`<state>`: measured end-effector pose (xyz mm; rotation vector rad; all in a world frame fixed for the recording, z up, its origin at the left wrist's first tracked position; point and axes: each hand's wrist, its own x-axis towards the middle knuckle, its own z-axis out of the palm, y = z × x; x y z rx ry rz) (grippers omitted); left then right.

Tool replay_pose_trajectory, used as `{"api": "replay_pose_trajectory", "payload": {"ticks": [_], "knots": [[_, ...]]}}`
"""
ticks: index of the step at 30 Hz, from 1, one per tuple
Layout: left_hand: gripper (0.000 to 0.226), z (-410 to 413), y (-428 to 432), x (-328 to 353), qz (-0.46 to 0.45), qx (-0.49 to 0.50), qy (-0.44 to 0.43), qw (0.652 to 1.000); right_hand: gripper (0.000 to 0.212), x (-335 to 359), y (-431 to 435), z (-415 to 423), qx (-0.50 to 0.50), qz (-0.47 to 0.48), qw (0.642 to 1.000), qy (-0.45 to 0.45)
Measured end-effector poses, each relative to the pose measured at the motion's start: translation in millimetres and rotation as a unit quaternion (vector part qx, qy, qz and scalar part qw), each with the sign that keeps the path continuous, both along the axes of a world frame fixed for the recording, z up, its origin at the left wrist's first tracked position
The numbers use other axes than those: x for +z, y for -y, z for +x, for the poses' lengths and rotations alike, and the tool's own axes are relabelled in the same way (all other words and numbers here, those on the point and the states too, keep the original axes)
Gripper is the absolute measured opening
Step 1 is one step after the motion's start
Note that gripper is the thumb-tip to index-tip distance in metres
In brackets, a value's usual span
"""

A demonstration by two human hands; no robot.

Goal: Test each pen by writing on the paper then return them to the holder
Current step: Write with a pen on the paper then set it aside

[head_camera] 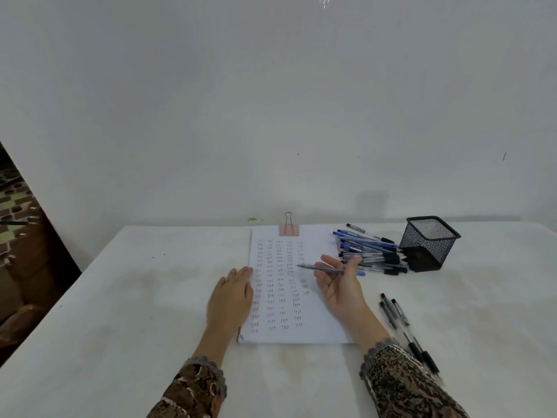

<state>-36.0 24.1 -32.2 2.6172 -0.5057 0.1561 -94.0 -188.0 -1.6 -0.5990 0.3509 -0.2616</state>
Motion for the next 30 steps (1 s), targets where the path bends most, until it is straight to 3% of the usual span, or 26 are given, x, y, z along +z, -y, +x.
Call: {"api": "replay_pose_trajectory", "payload": {"ticks": [3,9,14,30], "knots": [[0.044,-0.1,0.3,1.0,0.001,0.0,0.0,1.0,0.016,-0.2,-2.2,-1.2,0.006,-0.037,0.999,0.015],[0.044,0.0,0.5,1.1,0.004,0.003,0.002,1.0,0.031,-4.3,-4.8,-0.3,0.042,-0.277,0.96,0.019],[0.044,-2.1,1.1,3.6,0.003,0.006,-0.001,1.0,0.051,-10.6,-17.5,-1.5,-0.055,-0.461,0.885,-0.009],[0.044,-4.1,1.9,6.2,0.01,0.008,-0.005,1.0,0.049,-8.8,-22.7,-3.9,-0.045,-0.527,0.848,-0.041]]}}
